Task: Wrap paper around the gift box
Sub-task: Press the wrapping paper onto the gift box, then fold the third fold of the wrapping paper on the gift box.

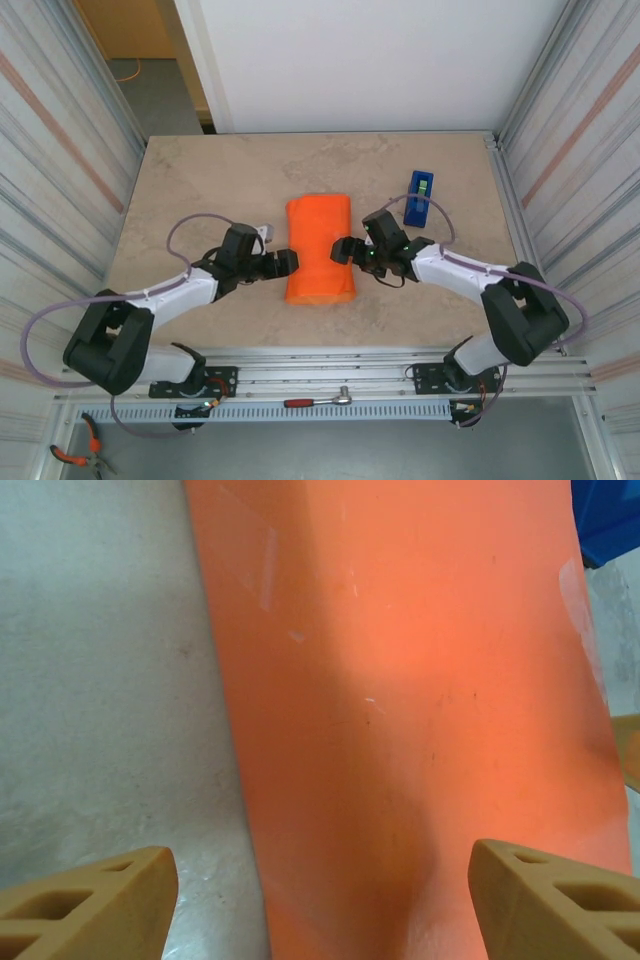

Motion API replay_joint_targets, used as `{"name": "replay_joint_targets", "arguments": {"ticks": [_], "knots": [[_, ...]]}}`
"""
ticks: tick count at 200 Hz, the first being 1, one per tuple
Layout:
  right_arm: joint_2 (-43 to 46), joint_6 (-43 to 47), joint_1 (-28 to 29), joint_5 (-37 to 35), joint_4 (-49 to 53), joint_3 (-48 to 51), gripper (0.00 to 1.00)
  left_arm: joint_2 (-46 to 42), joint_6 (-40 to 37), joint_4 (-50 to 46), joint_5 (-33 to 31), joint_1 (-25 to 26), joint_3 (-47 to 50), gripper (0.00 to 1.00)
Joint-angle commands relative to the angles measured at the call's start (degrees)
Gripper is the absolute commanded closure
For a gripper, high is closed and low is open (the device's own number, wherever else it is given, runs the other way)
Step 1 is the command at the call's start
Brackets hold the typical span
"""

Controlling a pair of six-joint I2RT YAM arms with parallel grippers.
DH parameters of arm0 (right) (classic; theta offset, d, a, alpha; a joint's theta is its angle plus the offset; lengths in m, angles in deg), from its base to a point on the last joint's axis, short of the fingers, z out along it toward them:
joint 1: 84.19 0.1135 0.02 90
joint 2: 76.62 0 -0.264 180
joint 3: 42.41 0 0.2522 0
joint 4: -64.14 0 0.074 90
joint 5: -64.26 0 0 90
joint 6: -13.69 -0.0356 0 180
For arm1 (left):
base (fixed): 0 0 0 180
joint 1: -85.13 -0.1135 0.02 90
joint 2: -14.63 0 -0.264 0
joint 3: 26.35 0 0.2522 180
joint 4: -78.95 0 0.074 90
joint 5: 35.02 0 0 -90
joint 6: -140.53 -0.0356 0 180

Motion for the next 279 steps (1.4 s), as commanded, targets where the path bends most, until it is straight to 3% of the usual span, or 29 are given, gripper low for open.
{"name": "replay_joint_targets", "arguments": {"ticks": [1, 16, 48, 65, 85, 104, 162, 211, 279], "knots": [[-3.6, -0.5, 0.6, 3.0, -1.7, -3.3, 0.2, 1.9, 1.4, 4.5, 0.2, 1.0, 0.3, 0.28], [-5.3, -0.1, 0.5, 3.7, -1.7, -4.7, 0.3, 3.2, 1.8, 5.7, 0.6, 1.6, 0.0, 0.31], [-5.4, 0.7, 0.0, 4.1, -0.5, -5.6, 0.31, 4.7, 1.9, 6.9, 1.6, 2.2, -0.8, 0.34], [-3.4, 1.1, -0.9, 4.4, 0.1, -4.5, 0.25, 3.3, 1.7, 6.0, 0.9, 2.2, -0.9, 0.33], [0.3, 1.7, -2.1, 4.0, 2.1, -2.8, 0.09, 0.6, 0.4, 3.4, -0.7, 2.2, -1.3, 0.3], [4.5, 2.8, -2.5, 2.9, 4.4, -1.2, 0.03, -2.4, -0.2, 1.5, -2.0, 2.2, -1.1, 0.26], [11.0, 4.7, 1.0, 1.4, 9.4, 2.7, 0.01, -10.8, -1.3, -4.4, -6.0, 3.3, 2.0, 0.18], [8.5, 5.2, 5.5, -2.7, 9.7, 2.6, 0.0, -14.1, -2.4, -5.3, -13.2, 9.1, 5.0, 0.18], [3.5, 5.9, 6.0, -4.6, 8.5, 1.1, 0.0, -12.3, -3.1, -2.3, -19.8, 13.0, 6.0, 0.19]]}}
